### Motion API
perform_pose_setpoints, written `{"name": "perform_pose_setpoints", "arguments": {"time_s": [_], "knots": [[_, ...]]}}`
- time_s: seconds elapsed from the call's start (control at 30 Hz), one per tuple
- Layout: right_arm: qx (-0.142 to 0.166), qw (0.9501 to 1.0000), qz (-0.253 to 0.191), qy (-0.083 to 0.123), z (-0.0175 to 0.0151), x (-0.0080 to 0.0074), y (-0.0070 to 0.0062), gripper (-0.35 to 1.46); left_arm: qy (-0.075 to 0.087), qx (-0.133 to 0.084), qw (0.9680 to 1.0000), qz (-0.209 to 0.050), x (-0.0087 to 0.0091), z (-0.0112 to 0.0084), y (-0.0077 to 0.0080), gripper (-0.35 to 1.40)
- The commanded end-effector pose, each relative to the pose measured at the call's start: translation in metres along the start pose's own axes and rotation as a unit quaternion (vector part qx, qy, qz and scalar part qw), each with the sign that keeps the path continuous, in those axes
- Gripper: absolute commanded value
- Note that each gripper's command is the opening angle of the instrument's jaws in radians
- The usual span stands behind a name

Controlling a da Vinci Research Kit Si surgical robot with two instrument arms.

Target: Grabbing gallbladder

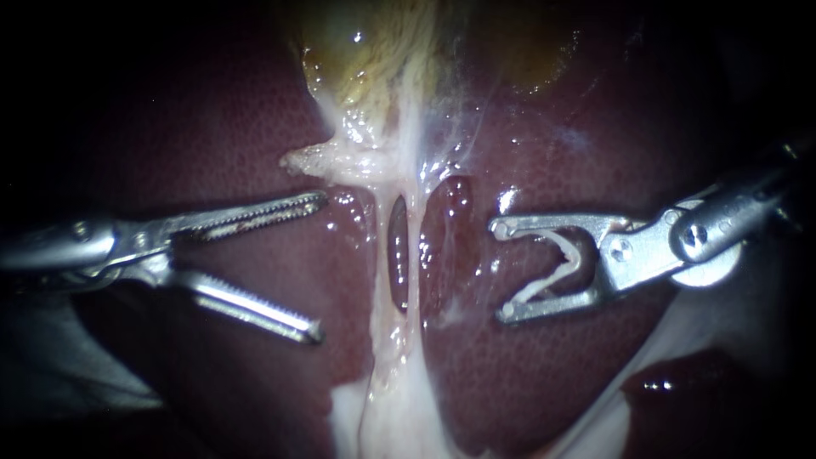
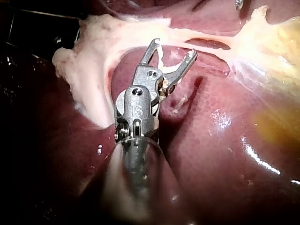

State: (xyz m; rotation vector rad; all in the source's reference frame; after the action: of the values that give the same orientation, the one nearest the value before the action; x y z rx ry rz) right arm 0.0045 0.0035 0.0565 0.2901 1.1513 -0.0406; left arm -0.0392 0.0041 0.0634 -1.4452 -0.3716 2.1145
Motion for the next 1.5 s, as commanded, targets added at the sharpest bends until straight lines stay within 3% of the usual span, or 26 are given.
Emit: {"name": "perform_pose_setpoints", "arguments": {"time_s": [0.03,0.23,0.47,0.67,0.77,1.03,1.5], "knots": [[0.0,1.0,0.0,0.0,0.0,0.0,0.0,0.5,0.0,0.0,1.0,0.0,0.0001,-0.0001,-0.0001,0.96],[0.0,1.0,0.0,0.0,0.0,0.0,0.0,0.5,-0.001,-0.002,1.0,-0.008,0.0019,-0.0012,-0.0015,0.96],[0.0,1.0,0.0,0.0,0.0,0.0001,-0.0001,0.5,-0.001,0.021,0.9995,-0.023,0.0051,-0.003,-0.0065,0.89],[0.0,1.0,0.0,0.0,0.0,0.0001,-0.0001,0.5,-0.001,0.027,0.9994,-0.022,0.0038,-0.0017,-0.009,0.76],[0.0,1.0,0.0,0.0,0.0,0.0001,-0.0001,0.5,0.001,0.029,0.9994,-0.02,0.003,-0.001,-0.0093,0.73],[0.0,1.0,0.0,0.0,0.0,0.0,0.0,0.5,-0.017,0.032,0.9986,-0.039,0.001,0.0001,-0.0089,0.46],[0.0,1.0,0.0,0.0,0.0001,0.0,-0.0001,0.5,-0.028,0.03,0.9981,-0.045,0.0002,-0.0005,-0.0099,0.15]]}}
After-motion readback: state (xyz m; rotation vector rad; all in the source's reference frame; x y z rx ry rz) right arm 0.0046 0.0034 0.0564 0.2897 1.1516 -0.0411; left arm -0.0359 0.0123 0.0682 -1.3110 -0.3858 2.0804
